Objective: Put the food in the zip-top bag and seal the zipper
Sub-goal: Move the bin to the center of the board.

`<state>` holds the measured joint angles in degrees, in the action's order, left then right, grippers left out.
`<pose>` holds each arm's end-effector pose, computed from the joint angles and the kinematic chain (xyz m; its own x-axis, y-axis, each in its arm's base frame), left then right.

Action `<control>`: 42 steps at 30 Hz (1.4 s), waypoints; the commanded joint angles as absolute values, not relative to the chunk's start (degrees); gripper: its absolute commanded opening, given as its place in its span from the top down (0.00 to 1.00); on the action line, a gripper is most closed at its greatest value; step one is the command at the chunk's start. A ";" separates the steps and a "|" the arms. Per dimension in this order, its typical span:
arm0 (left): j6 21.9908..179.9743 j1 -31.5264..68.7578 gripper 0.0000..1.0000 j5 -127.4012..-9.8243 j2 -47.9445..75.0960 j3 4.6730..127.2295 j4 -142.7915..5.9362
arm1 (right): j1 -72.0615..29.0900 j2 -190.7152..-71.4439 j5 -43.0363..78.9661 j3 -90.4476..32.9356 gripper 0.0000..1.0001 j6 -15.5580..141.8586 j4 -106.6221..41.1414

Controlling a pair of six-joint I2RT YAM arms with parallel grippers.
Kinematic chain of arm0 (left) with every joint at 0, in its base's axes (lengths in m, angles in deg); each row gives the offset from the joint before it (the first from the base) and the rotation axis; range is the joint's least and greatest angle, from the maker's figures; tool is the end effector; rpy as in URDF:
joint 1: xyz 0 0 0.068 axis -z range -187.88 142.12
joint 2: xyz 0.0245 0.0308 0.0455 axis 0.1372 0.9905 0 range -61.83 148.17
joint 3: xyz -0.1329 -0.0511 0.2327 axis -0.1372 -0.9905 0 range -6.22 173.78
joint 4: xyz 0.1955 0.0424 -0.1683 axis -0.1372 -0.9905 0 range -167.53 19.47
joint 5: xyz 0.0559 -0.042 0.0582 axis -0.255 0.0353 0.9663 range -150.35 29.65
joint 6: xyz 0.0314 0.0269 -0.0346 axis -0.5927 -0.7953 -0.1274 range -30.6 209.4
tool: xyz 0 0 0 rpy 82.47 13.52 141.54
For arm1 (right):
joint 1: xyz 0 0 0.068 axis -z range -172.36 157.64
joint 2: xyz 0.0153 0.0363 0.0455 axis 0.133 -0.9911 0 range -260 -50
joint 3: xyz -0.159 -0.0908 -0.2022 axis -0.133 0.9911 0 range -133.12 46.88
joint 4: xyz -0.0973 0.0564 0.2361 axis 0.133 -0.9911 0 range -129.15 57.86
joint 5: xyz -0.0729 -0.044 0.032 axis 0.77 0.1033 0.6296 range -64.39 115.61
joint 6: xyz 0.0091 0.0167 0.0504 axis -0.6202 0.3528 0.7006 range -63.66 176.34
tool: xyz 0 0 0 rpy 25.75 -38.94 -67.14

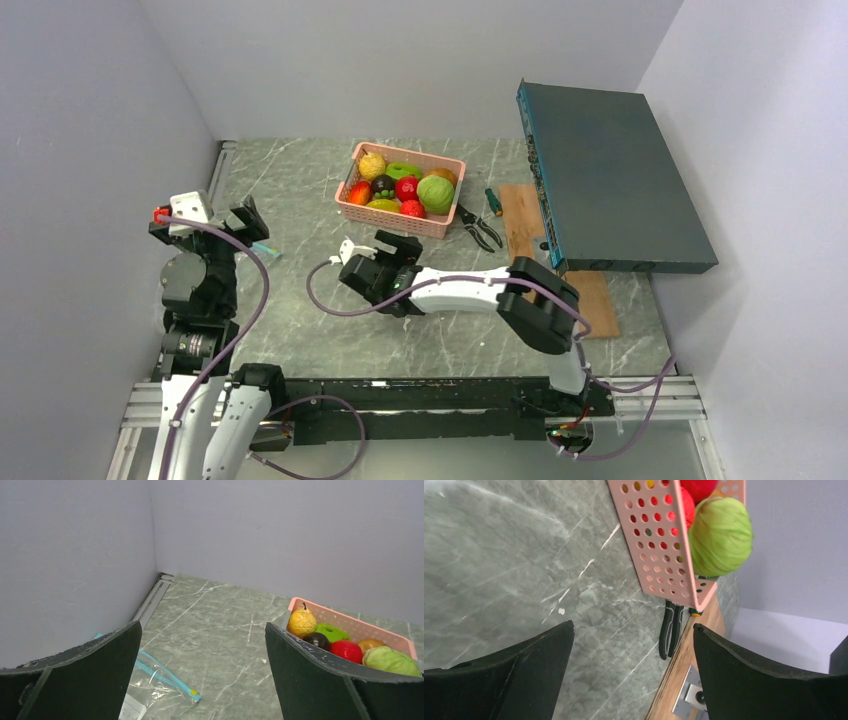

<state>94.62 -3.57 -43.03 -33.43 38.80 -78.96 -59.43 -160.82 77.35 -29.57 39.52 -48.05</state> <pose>0.1128 0.0021 0.3819 0.1616 -0.0992 -0.9819 -0.2082 0.9691 -0.1322 0.1860 0.3680 0.1976 -0.1783 -0.8816 -0.4371 -0.4454 0.4684 -0.7630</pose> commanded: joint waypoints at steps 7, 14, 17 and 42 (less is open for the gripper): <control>94.29 -3.39 0.00 -39.17 -31.99 39.69 -77.70 | -52.84 -170.54 80.10 -35.99 0.15 27.89 -38.22; 94.06 -3.48 0.00 -39.38 -30.82 39.93 -77.66 | -49.44 -173.21 79.61 -37.13 0.18 25.77 -36.34; 93.90 -3.45 0.00 -39.45 -30.49 39.92 -77.72 | -47.81 -173.86 78.45 -37.30 0.19 25.79 -35.69; 93.78 -3.49 0.00 -44.66 -25.49 41.48 -78.21 | -51.61 -169.33 69.08 -44.57 0.99 52.74 -66.73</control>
<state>94.31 -3.57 -42.20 -25.56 38.86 -79.00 -50.01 -173.63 74.27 -40.49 41.48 -56.88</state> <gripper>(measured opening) 0.996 0.056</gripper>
